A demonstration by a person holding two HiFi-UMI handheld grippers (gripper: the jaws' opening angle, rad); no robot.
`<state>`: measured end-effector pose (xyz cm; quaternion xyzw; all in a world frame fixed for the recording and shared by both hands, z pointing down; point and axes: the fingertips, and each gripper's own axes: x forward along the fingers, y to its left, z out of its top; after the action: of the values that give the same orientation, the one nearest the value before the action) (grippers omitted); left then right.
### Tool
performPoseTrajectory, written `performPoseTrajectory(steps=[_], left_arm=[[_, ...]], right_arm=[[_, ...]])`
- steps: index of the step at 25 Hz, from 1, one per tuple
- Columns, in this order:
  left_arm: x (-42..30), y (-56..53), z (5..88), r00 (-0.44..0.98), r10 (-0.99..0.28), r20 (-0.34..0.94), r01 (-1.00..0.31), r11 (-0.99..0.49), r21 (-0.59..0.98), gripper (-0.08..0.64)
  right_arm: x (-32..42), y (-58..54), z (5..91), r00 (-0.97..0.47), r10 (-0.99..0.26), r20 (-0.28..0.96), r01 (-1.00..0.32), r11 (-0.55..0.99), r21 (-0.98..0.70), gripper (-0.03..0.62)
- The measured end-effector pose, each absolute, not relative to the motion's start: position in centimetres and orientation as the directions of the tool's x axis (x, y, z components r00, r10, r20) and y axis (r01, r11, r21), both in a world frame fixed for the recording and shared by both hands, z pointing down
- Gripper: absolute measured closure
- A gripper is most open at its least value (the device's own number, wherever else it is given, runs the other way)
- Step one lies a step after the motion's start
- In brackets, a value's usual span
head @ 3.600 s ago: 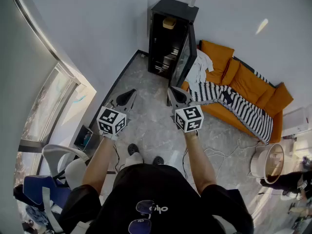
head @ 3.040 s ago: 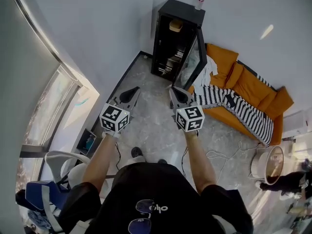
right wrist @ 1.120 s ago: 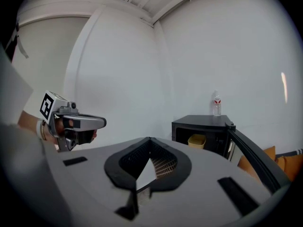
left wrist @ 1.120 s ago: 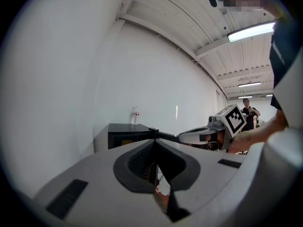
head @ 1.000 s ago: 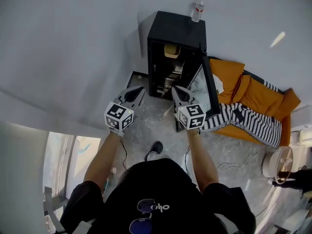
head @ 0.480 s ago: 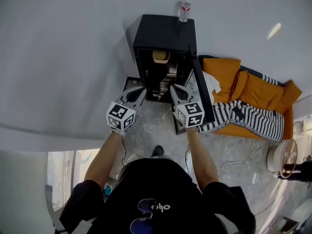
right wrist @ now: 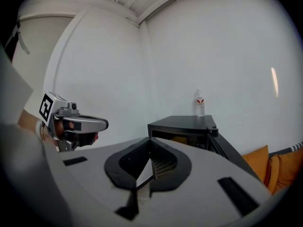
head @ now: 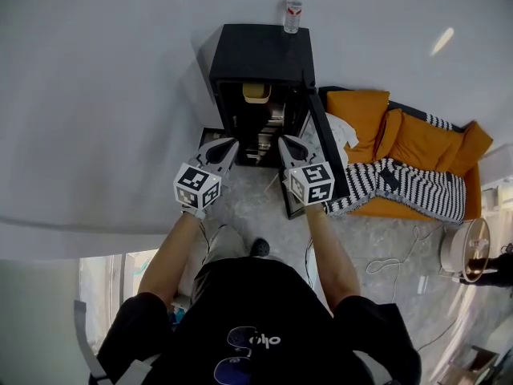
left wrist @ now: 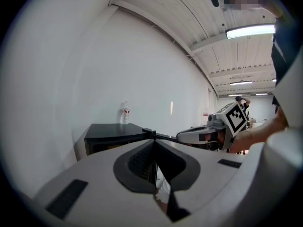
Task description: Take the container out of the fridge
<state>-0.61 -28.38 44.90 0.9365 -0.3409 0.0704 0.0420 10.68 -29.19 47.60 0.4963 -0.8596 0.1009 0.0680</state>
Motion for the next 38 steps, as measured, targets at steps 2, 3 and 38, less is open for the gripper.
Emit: performPoseTrajectory(steps=[2,3,38], left_arm=[[-0.6,-28.8,44.9,0.761,-0.63,0.157,-0.641,-0.767,0.031,0.552],[-0.6,-28.7,45.0,0.762,-0.629,0.155,-0.64,-0.768,0.03,0.552],[-2.0,-42.4,53.1,0.827,-0.523,0.205,-0.552,-0.824,0.127,0.552]], right_arm=[[10.7,-29.4,47.8,-0.492,-0.843,0.218,-0.87,0.48,-0.11,0.586],[10.6,-29.3,47.9,-0.49,-0.844,0.218,-0.872,0.477,-0.111,0.586],[8.6,-41.5,54.6,-0.378,-0.871,0.314,-0.925,0.366,-0.096,0.586]])
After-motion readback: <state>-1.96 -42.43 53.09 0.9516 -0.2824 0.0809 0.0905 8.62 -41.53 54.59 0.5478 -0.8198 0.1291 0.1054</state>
